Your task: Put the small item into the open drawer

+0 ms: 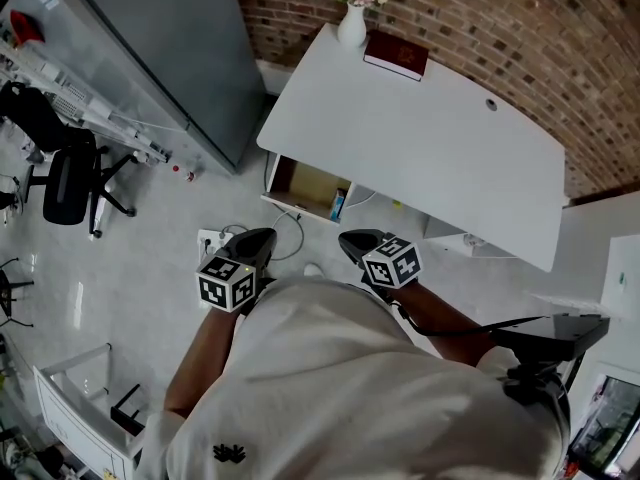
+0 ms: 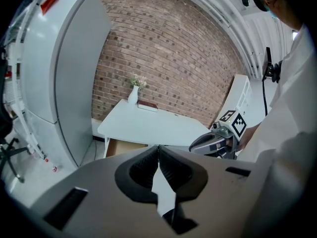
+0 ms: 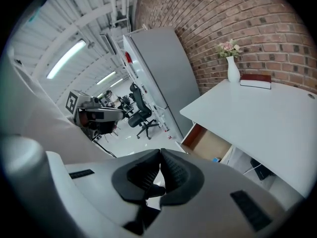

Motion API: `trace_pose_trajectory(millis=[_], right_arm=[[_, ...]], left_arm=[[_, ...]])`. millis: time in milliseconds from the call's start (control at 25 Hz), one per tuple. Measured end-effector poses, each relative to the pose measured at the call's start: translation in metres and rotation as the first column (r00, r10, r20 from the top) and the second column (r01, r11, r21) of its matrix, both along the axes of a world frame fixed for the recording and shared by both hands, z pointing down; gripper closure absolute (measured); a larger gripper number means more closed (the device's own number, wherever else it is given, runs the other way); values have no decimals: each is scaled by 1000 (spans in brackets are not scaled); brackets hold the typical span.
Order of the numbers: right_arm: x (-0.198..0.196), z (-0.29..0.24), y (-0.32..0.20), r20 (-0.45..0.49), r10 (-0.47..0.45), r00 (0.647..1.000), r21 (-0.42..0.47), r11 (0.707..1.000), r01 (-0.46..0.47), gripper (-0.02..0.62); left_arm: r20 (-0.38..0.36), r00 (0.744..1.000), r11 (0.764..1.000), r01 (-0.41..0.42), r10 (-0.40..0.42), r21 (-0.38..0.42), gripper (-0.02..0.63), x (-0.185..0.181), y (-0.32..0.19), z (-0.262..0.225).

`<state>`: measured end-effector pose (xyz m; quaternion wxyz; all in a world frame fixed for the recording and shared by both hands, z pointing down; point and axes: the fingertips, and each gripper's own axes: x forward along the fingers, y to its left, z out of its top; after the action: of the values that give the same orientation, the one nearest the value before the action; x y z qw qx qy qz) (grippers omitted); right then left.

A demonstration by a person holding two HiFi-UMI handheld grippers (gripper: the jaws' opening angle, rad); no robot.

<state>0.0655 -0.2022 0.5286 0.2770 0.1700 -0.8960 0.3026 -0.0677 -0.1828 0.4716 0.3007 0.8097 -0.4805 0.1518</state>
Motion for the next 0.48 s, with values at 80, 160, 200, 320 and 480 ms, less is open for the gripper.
trace_pose_trajectory(millis=[80,160,200,320,480], right_arm=[[-1,-2,3,9,-3,1000,1,1000,3,565],[-3,-4,6,17,-7,1000,-1,1000,7,565],[-5,-4,8,20,-11,1000,-3,1000,11,565],[-10,-4,15,24,-29,999,-5,1000,29,565],[-19,-1,20,17,-47,999,-2,999,47,565]], left_arm=[[7,1000,1000,-5,5,-4,578,0,2,0],[15,1000,1000,-10,10,-8,578,0,4,-1],[17,1000,1000,-11,11,-11,578,0,5,-1],[22,1000,1000,-11,12,-21,578,-2,9,0],[27,1000,1000,-7,8,-28,578,-10,12,2]])
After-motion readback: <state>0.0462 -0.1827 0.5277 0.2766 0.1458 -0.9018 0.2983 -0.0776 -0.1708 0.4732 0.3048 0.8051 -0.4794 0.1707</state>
